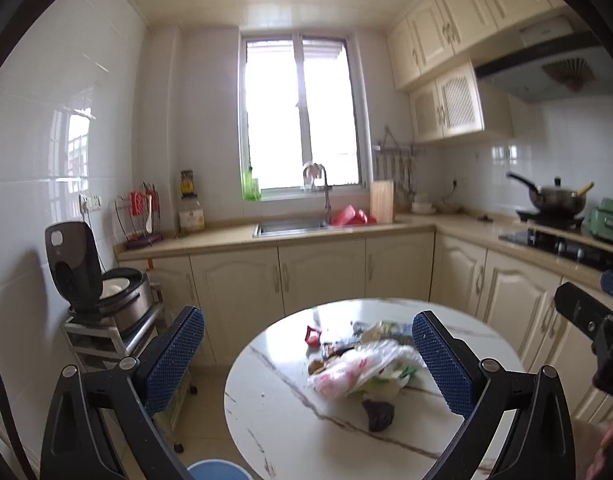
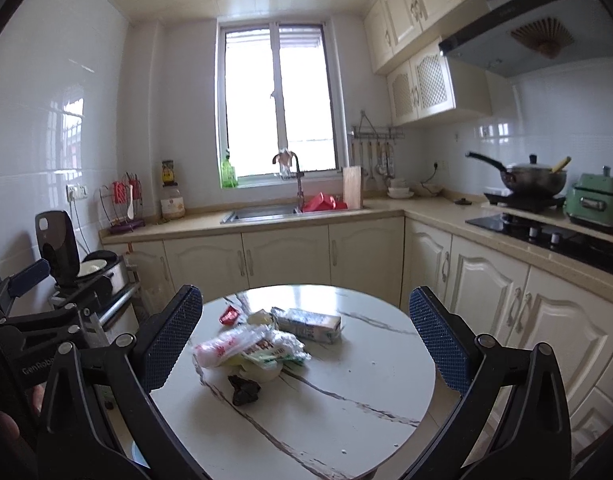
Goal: Collect trash
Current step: 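Grasp the black plastic bag with the left gripper while the right gripper grasps a clear plastic bag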
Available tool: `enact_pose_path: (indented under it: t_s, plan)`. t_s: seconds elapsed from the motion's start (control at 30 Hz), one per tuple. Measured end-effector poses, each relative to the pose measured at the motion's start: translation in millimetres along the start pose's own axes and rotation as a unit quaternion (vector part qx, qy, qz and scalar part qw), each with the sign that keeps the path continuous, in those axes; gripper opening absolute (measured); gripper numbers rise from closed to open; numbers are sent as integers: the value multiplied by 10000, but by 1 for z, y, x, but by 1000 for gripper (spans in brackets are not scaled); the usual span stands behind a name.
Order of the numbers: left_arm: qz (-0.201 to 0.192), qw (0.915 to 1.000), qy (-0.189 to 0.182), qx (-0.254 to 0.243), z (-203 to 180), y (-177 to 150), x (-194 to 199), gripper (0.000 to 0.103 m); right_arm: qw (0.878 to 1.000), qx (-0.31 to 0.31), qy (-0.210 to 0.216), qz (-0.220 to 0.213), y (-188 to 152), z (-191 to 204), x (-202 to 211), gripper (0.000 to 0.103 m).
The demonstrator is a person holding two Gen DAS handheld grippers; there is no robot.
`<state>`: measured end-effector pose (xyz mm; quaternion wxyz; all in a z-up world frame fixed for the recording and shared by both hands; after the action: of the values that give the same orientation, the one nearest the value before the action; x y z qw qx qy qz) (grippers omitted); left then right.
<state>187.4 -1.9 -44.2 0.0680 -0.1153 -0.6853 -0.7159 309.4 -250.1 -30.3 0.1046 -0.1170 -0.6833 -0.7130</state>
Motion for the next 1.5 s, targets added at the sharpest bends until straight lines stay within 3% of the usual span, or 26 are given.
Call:
enact_pose_path:
  t_s: [0.17,0.3,0.4,0.63,0.67,0.77,0.83,0.87,0.9,1.13,1.37,1.5]
  plan:
    - [698,9975,-90,53,5,-26,-70,102,9981,12,61,611,-34,-10,-50,103]
    - [1414,9888,-460,134,-2,-49,-132,102,9946,2,0,1040,-61,-20,-86,103]
    - [1875,9808,-532,-14,-16,-68,-174,102,9912,-7,-42,1323,-78,-24,-109,103]
    - [2497,9655,-710,-213,-48,-90,-245,99,9815,-5,-72,1911,-112,-26,-144,103]
    - [2563,9639,-678,-238,-49,-89,-254,97,9806,-21,-60,1959,-115,-27,-147,103]
    - [2729,9595,-660,-231,-53,-88,-282,75,9787,-62,-75,2049,-120,-31,-154,103]
    - [2852,9551,-795,-135,-51,-87,-298,48,9778,-86,-76,2091,-120,-30,-158,103]
    - [2940,9515,-909,-51,-51,-87,-306,41,9776,-111,-76,2101,-120,-30,-160,103]
    - [2894,9510,-1082,113,-52,-85,-311,32,9773,-125,-74,2112,-119,-29,-161,103]
    - [2820,9500,-1290,364,-13,-77,-317,29,9777,-216,117,2084,-110,-7,-170,103]
    - [2475,9586,-1243,669,41,-69,-292,29,9760,-466,931,1914,-86,57,-189,103]
    - [2333,9621,-1186,772,67,-68,-282,29,9725,-563,984,2033,-83,88,-218,103]
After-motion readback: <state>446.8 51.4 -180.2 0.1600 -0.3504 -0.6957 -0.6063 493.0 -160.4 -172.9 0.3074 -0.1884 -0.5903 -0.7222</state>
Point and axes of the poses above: each gripper's, at about its wrist camera, not at the fingertips, and x roughly against the way its jaws point, z to its left, y to its top, the point moved 4 cm from there along -x, roughly the way its jaws point, and after that the axes turned 4 degrees about -y, right-handed, at the moved point
